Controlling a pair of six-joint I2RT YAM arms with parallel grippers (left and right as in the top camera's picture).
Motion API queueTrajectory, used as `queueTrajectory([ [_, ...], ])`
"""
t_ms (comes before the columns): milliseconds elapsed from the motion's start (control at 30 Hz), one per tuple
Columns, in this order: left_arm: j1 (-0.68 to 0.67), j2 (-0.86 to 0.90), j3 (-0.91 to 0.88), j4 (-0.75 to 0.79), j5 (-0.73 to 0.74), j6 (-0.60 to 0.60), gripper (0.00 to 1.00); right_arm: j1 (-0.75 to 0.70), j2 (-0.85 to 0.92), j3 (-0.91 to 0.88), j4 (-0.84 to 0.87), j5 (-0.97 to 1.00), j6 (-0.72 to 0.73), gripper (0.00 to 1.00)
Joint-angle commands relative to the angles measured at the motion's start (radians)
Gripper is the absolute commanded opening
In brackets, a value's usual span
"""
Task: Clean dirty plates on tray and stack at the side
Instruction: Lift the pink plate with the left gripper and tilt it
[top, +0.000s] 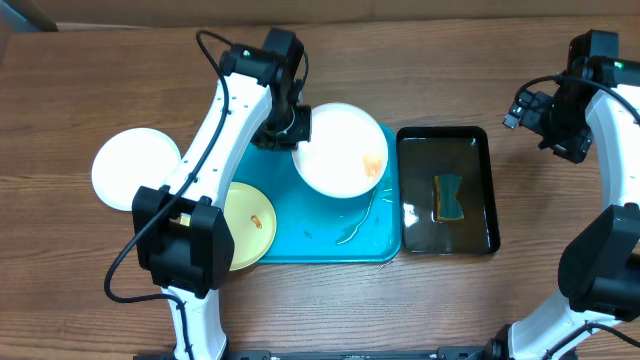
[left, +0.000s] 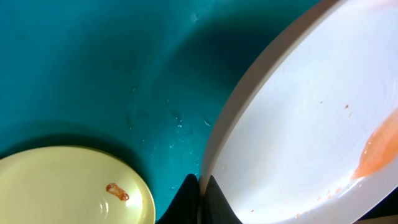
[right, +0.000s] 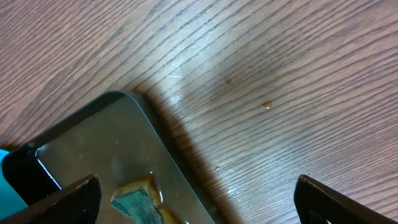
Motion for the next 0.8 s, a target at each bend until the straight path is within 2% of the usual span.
queueTrajectory([
  [0,-0.040,-0.014,0.079,-0.006,-0.048,-0.063,0.04,-0.002,-0.014,0.011,0.005,0.006,-0.001,1.00],
  [300,-0.230,-0.014,0.089,0.072,-0.335,-0.133,0.04,-0.002,-0.014,0.011,0.005,0.006,-0.001,1.00],
  [767,-0.613,-0.014,0.089,0.145,-1.083,-0.151,0.04,-0.002,-0.014,0.011,0.005,0.006,-0.001,1.00],
])
